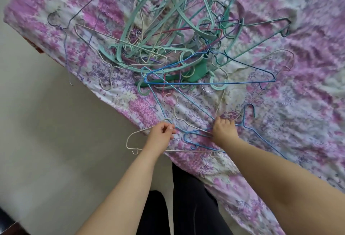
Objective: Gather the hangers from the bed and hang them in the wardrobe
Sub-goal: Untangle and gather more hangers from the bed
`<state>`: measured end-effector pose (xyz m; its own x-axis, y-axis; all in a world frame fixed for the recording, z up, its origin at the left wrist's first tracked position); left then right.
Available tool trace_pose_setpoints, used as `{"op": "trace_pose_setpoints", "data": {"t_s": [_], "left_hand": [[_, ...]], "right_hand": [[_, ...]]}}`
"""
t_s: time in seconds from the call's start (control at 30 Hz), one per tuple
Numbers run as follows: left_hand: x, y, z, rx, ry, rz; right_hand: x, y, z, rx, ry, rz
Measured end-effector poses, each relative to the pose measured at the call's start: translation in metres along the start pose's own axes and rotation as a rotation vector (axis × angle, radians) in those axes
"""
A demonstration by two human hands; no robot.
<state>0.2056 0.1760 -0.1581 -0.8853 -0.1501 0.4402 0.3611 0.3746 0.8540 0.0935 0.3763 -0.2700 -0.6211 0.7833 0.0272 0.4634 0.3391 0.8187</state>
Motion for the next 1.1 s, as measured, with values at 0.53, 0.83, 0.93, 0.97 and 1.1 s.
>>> {"op": "trace_pose_setpoints", "data": {"t_s": [0.53,0.83,0.93,0.97,1.1], "left_hand": [[-0.011,-0.008,0.025,-0.093,-0.070,-0.176],[-0.002,-0.002,0.025,-0.056,-0.004,-0.224],[0.011,-0.007,0.020,-0.022,0.224,-0.147],[0.013,-0.009,0.016,0.000,0.304,-0.130],[0.013,-0.011,0.006,0.041,0.529,-0.142]], "right_hand": [[-0.057,0.006,-0.024,-0.482,-0.268,-0.350],[-0.109,0.038,-0.092,-0.143,-0.648,-0.389],[-0.127,0.057,-0.116,-0.067,-0.724,-0.490],[-0.131,0.061,-0.119,-0.048,-0.724,-0.502],[-0.135,0.078,-0.123,0.067,-0.766,-0.512]]}}
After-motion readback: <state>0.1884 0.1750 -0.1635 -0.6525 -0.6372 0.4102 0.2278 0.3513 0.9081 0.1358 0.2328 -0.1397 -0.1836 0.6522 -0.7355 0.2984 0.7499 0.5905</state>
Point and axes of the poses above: each hand's wrist, its own y-axis away from the middle knuckle, its own z-axis out of the palm, x = y × z, the point moved 8 cm from there along -y, towards the middle knuckle, and after that the axes turned 2 degrees about y, right-handed, at the moved point
